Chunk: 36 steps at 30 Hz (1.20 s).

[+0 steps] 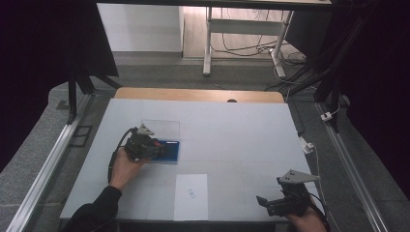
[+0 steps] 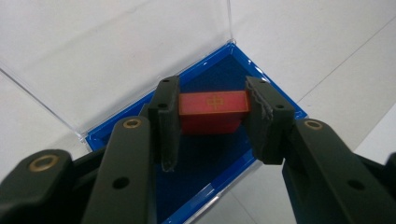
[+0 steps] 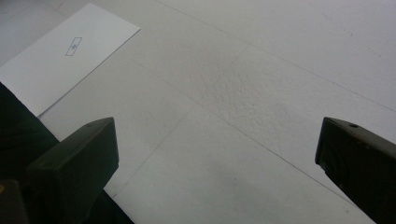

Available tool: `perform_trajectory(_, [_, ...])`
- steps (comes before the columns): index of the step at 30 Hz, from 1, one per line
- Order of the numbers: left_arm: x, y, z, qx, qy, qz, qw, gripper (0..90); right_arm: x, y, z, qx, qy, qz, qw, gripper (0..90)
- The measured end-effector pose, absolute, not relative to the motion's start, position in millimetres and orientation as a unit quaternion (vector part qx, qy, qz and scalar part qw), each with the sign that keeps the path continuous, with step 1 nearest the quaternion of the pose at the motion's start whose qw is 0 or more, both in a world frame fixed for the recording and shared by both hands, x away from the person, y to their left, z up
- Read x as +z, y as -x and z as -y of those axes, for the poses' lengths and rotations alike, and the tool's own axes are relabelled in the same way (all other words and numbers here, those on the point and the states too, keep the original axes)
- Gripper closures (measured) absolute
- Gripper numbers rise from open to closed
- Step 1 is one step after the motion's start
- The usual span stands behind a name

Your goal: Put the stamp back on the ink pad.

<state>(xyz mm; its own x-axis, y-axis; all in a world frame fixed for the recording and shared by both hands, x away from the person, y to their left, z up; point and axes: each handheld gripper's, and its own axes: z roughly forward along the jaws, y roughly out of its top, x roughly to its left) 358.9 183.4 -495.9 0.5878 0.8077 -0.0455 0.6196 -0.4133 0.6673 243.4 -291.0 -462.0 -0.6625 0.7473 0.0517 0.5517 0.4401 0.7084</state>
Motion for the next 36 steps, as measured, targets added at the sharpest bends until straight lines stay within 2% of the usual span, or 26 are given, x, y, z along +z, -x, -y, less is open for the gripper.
perform_trajectory(20, [-500.2, -361.7, -179.2, 0.150, -0.832, -0.432, 0.316, 56.6, -461.8, -242.6, 290.9, 0.359, -0.385, -0.839, 0.139, 0.0])
perform_trajectory(36, [-488.6, -352.9, -184.2, 0.146, -0.812, -0.428, 0.369, 32.5, -461.5, -241.9, 291.3, 0.360, -0.383, -0.839, 0.142, 0.0])
